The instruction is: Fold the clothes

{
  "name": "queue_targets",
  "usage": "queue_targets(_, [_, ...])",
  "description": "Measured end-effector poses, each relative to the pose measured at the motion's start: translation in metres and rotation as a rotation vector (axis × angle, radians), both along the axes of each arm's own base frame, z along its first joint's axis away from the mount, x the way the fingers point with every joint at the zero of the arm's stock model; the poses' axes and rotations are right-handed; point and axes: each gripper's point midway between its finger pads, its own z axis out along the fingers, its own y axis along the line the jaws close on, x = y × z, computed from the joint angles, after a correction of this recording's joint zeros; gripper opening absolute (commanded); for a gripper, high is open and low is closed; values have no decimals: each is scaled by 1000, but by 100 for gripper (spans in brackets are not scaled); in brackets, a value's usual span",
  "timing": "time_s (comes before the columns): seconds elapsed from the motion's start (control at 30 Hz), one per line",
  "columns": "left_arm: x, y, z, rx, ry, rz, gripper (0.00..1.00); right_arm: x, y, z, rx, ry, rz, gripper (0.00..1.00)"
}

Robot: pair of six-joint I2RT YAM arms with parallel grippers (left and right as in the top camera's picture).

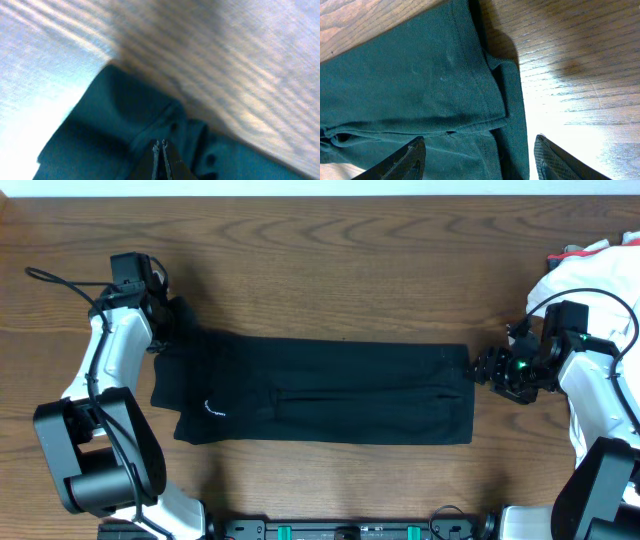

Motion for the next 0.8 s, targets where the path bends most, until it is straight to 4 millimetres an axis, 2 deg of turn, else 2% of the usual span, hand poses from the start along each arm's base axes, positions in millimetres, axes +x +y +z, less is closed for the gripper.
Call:
queue_targets(0.07, [-2, 1, -1, 10, 9, -5, 8, 0, 0, 0, 0, 0, 0, 68])
queue_targets(0.13, [-3, 2, -1, 18, 15, -14, 25, 0, 0, 0, 0, -2, 0, 69])
queue_targets(0.23, [-13, 1, -5, 19, 58, -11, 41, 2, -1, 0, -3, -7, 0, 69])
queue_targets(0.37, [-25, -1, -8, 10, 107, -12, 48, 2, -6, -2, -32, -4, -5, 71])
queue_targets(0.53, [-34, -2, -4, 14, 129, -38, 55, -1, -18, -4, -60, 10, -36, 80])
queue_targets(0.63, [-35, -3, 15, 28, 89, -54, 59, -4, -25, -5, -70, 21, -55, 83])
queue_targets(0.8, [-46, -5, 67, 57, -21, -63, 72, -4, -26, -5, -78, 20, -49, 86])
